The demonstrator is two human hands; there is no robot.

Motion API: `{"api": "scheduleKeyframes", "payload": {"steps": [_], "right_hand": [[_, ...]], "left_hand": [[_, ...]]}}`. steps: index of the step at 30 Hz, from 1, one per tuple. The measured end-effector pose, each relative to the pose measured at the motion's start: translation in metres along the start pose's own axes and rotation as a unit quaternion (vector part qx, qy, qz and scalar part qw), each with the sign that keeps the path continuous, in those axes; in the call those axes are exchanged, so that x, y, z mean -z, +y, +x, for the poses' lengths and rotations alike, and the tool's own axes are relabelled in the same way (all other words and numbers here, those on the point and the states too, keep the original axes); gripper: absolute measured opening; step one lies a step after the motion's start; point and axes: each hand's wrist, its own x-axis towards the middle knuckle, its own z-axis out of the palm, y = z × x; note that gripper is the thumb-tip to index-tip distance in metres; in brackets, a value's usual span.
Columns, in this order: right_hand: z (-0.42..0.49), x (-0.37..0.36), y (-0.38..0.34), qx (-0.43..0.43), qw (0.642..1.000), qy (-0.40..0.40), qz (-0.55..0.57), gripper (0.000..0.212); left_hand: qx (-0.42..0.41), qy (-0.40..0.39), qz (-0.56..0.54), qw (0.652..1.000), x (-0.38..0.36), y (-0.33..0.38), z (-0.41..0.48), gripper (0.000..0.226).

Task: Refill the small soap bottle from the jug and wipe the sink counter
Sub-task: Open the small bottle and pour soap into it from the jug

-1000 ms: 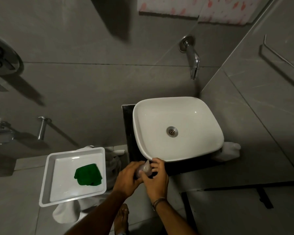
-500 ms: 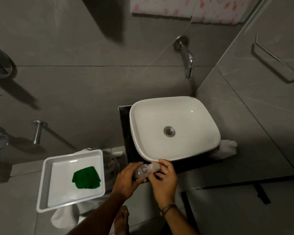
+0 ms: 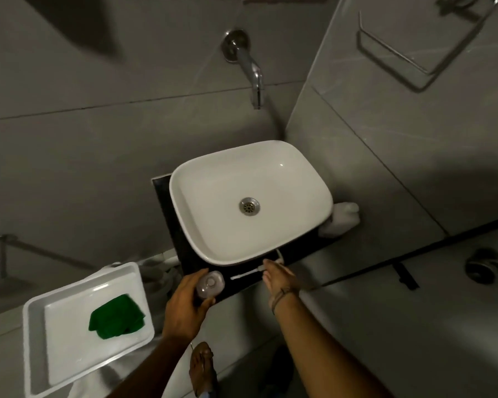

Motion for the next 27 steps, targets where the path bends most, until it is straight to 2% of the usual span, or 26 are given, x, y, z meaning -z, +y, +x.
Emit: {"api": "scheduleKeyframes", "payload": {"steps": [4, 7, 10, 14, 18, 20, 23, 25, 27], "right_hand": [[0.02, -0.012, -0.001, -0.048, 0.998, 0.022, -0.022, 0.038], [0.029, -0.007, 0.0, -0.069, 0.995, -0.031, -0.059, 0.029], [0.036, -0.001, 0.001, -0.083, 0.992, -0.06, -0.072, 0.029], [0.031, -0.01, 0.001, -0.078, 0.997, 0.0, -0.009, 0.035], [0.025, -0.013, 0.005, -0.075, 0.996, 0.017, -0.034, 0.046], [0.022, -0.012, 0.005, -0.081, 0.996, 0.017, -0.033, 0.048], [0.019, -0.004, 0.003, -0.086, 0.996, 0.013, -0.022, 0.053], [0.018, 0.007, 0.003, -0.089, 0.996, 0.003, -0.023, 0.052], [0.019, 0.02, 0.002, -0.07, 0.997, 0.012, -0.036, 0.041]], "left_hand": [[0.012, 0.003, 0.006, 1.0, -0.003, 0.006, -0.001, 0.067], [0.022, 0.0, 0.009, 1.0, -0.003, 0.01, -0.002, 0.068], [0.03, -0.001, 0.011, 0.999, -0.002, 0.013, -0.003, 0.07], [0.042, -0.005, 0.001, 0.999, 0.0, 0.019, -0.004, 0.07], [0.056, -0.004, 0.014, 0.998, 0.001, 0.022, -0.005, 0.074], [0.061, -0.006, 0.02, 0.998, 0.002, 0.025, -0.007, 0.082], [0.06, 0.003, 0.021, 0.998, 0.006, 0.038, -0.011, 0.106], [0.034, 0.029, 0.048, 0.998, 0.011, 0.047, -0.02, 0.125], [-0.019, 0.072, 0.095, 0.993, 0.014, 0.054, -0.033, 0.13]]}}
